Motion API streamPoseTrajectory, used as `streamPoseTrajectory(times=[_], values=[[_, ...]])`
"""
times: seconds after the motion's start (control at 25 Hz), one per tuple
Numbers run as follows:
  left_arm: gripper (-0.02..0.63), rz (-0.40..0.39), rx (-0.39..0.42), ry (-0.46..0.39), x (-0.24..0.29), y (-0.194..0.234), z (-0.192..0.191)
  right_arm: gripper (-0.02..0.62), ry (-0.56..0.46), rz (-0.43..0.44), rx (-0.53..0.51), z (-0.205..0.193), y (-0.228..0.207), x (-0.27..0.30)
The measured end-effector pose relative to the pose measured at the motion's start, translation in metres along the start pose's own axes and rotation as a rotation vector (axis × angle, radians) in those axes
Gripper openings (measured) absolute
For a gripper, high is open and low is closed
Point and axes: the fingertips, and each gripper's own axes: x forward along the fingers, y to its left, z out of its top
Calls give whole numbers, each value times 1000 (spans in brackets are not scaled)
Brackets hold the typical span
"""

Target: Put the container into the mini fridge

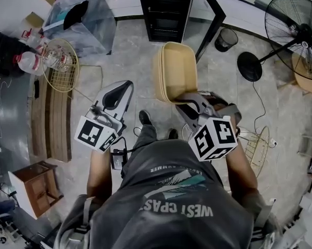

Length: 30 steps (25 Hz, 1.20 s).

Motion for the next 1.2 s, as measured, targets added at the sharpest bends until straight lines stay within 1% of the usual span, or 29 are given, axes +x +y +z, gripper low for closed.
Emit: streamPoseTrajectory(times=[0.68,0.92,1.2], values=[[17,-89,1,-6,24,136,-1,48,47,-54,75,51,-77,93],[17,-128,4,-10,25,172,-2,48,71,-78,87,69,-95,119],[17,-149,-10,-20,26,197,-5,48,98,-90,88,81,-112,136]])
